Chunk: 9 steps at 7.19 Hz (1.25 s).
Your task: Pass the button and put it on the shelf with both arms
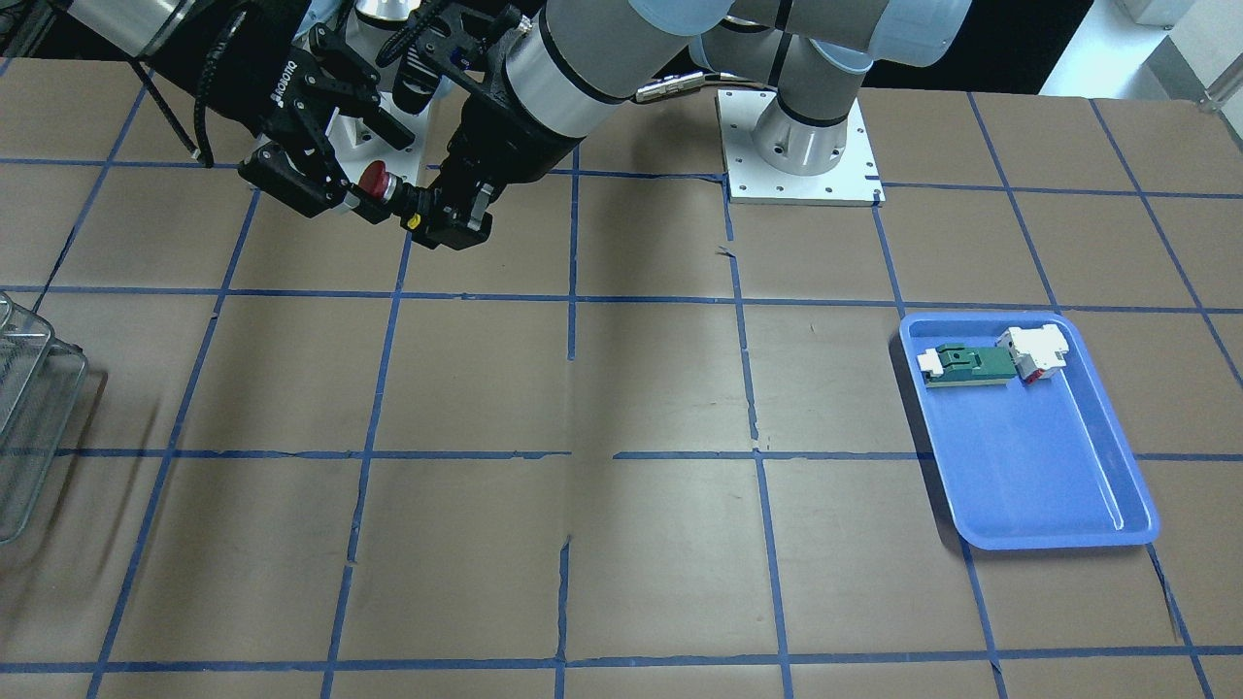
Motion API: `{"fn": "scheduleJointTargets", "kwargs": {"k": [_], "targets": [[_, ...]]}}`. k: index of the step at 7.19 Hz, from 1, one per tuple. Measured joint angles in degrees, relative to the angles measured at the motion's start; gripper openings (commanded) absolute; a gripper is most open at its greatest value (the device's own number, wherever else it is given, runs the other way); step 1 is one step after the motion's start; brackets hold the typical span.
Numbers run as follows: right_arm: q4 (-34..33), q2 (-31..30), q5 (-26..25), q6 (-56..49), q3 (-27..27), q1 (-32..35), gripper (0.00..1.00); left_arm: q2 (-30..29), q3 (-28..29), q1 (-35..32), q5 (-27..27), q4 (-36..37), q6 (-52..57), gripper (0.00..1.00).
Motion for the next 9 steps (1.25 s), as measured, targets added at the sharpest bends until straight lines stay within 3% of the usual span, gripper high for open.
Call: {"fn": "scheduleJointTargets", "kwargs": {"k": [1,3,4,7,9], "targets": [[-0.14,-0.03,0.00,-0.27,0.00,-0.01,0.10,0.10,-0.02,-0.01,0.04,-0.02,-0.07,0.00],[-0.31,-0.04,0.01,-0.49,-0.01,-0.02,0.05,0.37,0.00,-0.05,-0.16,0.00,-0.20,0.00],[-0.38,-0.04,0.02,-0.51,0.00,0.00,0.00,0.57,0.04,-0.05,-0.16,-0.01,-0.20,0.50],[-0.24,-0.04,-0.11,-0.42,-0.31,0.00,0.00,0.69,0.03,-0.10,0.33,2.67,0.29,0.55],[0.07,0.02,-0.15,-0.43,-0.48,0.00,0.00,0.69,0.00,-0.13,0.48,3.35,0.15,0.79]]}}
